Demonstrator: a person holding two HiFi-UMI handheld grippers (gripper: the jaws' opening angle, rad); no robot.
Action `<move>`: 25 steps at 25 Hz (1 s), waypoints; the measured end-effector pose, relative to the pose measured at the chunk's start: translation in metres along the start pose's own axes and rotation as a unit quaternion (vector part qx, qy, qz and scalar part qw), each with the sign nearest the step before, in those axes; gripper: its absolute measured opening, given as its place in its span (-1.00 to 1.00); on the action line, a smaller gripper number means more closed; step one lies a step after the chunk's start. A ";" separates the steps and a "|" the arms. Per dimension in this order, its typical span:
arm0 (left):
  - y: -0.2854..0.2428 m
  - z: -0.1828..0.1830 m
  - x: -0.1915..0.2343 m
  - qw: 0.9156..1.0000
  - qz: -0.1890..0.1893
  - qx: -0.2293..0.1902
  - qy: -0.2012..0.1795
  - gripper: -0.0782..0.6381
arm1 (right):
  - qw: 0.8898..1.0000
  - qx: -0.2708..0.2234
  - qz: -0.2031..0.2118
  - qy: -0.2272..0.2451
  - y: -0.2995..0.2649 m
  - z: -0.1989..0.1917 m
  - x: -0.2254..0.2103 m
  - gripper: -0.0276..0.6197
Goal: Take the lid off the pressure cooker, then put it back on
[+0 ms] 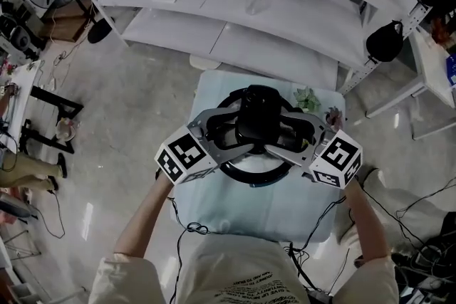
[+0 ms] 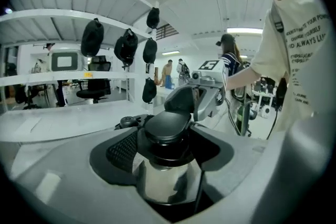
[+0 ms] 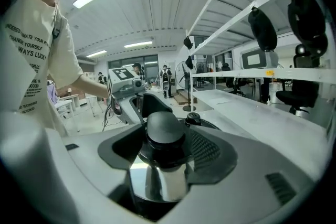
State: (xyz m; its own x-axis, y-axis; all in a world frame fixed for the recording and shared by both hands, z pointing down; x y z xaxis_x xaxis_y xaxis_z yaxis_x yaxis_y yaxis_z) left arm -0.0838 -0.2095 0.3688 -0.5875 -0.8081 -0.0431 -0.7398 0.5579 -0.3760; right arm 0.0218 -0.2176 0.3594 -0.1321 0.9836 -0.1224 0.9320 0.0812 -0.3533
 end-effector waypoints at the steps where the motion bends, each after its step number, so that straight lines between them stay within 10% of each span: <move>1: 0.005 -0.001 0.001 1.000 0.013 -0.008 0.013 0.05 | 1.000 -0.010 -0.008 -0.002 0.004 0.001 0.001 -0.06; 25: 0.075 0.009 -0.042 0.974 0.205 -0.078 0.052 -0.68 | 0.974 -0.150 -0.165 -0.042 0.071 -0.004 0.060 -0.87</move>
State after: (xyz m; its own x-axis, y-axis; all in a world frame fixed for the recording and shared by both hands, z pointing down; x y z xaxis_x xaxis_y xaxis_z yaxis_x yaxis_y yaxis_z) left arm -0.1123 -0.1355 0.3338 -0.8681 -0.4923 -0.0632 -0.4720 0.8582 -0.2017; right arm 0.0815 -0.1525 0.3306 -0.4561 0.8806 -0.1286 0.8893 0.4458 -0.1018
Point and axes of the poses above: the fingertips, and each gripper's own axes: y backward along the fingers, x to its left, z out of its top, the point moved 4 cm from there along y, backward along the fingers, and after that the axes turned 10 degrees about z, right-handed, at the moved point
